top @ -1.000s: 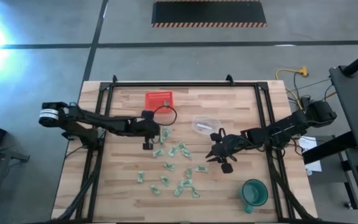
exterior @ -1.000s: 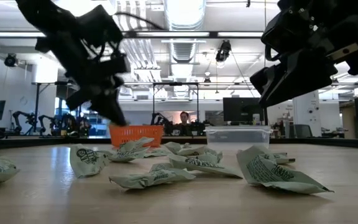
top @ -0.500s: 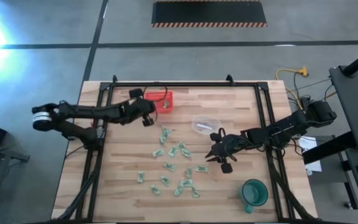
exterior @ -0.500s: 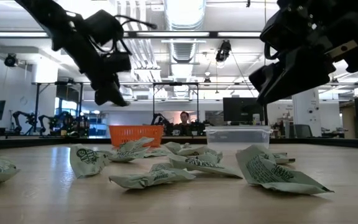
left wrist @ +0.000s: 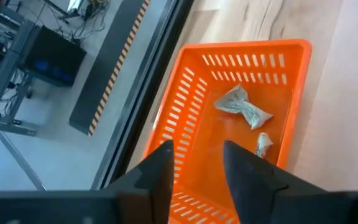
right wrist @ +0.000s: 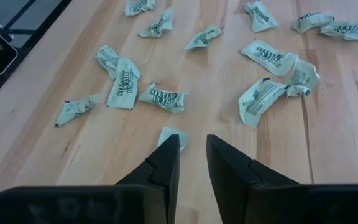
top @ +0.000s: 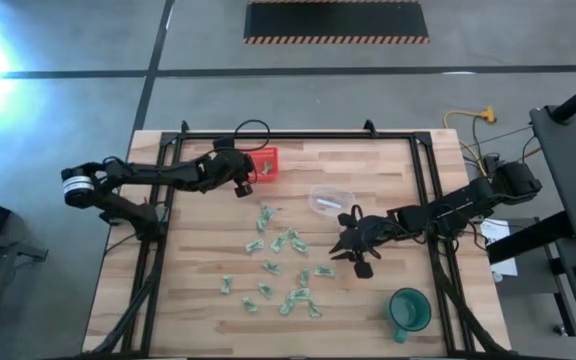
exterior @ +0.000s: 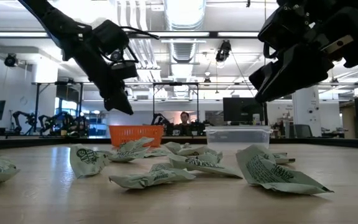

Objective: Pick and place items into bin
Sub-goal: Put the green stevia packet into the transparent bin

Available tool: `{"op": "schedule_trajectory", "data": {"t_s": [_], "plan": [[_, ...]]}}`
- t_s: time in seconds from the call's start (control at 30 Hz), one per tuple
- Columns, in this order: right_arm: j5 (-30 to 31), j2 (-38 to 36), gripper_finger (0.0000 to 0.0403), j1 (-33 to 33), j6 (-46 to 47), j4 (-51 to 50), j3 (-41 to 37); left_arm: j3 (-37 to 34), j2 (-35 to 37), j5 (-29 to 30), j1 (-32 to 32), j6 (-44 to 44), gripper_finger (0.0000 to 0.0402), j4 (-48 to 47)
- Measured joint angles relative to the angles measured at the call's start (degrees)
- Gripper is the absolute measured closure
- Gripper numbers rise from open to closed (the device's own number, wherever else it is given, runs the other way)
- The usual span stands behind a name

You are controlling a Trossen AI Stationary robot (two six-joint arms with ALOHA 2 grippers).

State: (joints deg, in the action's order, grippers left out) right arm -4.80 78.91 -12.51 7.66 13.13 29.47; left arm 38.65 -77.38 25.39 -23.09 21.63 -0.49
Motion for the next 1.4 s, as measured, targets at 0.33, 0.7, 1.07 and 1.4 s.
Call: {"op": "schedule_trajectory", "data": {"t_s": [0.33,0.7,1.07,1.4], "plan": [[1.8,4.0,0.0330,-4.7,1.4,2.3,0.0,-0.6,3.8,-0.9,4.9,-2.8,0.0249,-2.1],[5.0,15.9,0.0265,-6.7,5.8,1.2,6.0,-1.6,10.2,-0.9,12.1,-5.1,0.0249,-2.2],[5.2,20.6,0.0216,-6.7,7.2,-6.9,11.8,-2.8,15.1,-0.7,13.9,-9.3,0.0249,-4.4],[11.0,19.2,0.0335,-8.3,5.4,-10.2,11.5,-4.2,15.0,-0.7,15.0,-12.1,0.0249,-4.5]]}}
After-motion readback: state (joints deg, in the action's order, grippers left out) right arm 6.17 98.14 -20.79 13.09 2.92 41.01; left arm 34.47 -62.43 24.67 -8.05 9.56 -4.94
